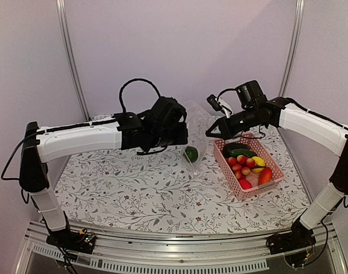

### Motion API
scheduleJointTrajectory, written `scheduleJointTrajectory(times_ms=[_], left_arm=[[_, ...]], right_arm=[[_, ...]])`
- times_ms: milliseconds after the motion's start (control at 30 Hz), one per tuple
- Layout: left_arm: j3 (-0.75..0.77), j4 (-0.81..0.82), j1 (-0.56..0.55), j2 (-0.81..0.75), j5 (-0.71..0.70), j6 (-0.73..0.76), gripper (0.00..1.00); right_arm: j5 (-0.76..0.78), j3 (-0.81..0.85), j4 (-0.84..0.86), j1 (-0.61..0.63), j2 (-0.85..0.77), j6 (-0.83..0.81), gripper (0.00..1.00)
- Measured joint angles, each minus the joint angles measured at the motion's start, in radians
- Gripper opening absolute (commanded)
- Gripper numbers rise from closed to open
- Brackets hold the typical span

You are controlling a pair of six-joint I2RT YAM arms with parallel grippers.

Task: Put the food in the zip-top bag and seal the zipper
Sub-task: Pass from the left arm to the right, then pass from the right arm to the left

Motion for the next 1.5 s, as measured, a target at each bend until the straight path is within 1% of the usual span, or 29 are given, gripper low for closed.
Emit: scheduleJointTrajectory(times_ms=[100,200,433,600,800,833,1133,1267,1300,1333,1500], left_arm=[[0.015,-0.029,-0.046,0.000,-0.063,0.005,0.35],[0.018,-0.058,-0.087,0.001,-0.092,0.001,0.35],[0.017,-0.073,-0.099,0.033,-0.097,-0.021,0.35],[-0.024,0.000,-0.098,0.037,-0.059,-0.044,0.35],[-0.026,0.077,-0.080,0.074,-0.016,-0.046,0.32],[-0.026,0.114,-0.066,0.096,0.000,-0.046,0.32],[-0.045,0.218,-0.061,0.109,0.006,-0.034,0.31],[-0.039,0.267,-0.045,0.146,0.009,-0.003,0.37],[-0.032,0.269,-0.040,0.156,0.013,0.004,0.45],[-0.024,0.269,-0.037,0.167,0.016,0.011,0.49],[-0.010,0.278,-0.048,0.177,0.011,0.035,0.51]], right_arm=[[-0.015,0.000,-0.001,-0.002,-0.016,0.045,0.00],[-0.031,0.000,-0.010,-0.003,-0.014,0.082,0.00],[-0.063,0.000,-0.018,-0.010,-0.010,0.120,0.00],[-0.084,0.000,-0.018,-0.014,-0.010,0.127,0.00],[-0.108,0.000,-0.017,-0.022,-0.010,0.133,0.00],[-0.109,0.000,-0.017,-0.024,-0.010,0.134,0.00],[-0.132,-0.015,-0.008,-0.049,-0.010,0.135,0.00],[-0.140,-0.016,-0.006,-0.058,-0.010,0.135,0.00],[-0.142,-0.016,-0.006,-0.061,-0.010,0.135,0.00],[-0.145,-0.016,-0.006,-0.063,-0.010,0.135,0.00],[-0.158,-0.016,-0.002,-0.085,-0.010,0.136,0.00]])
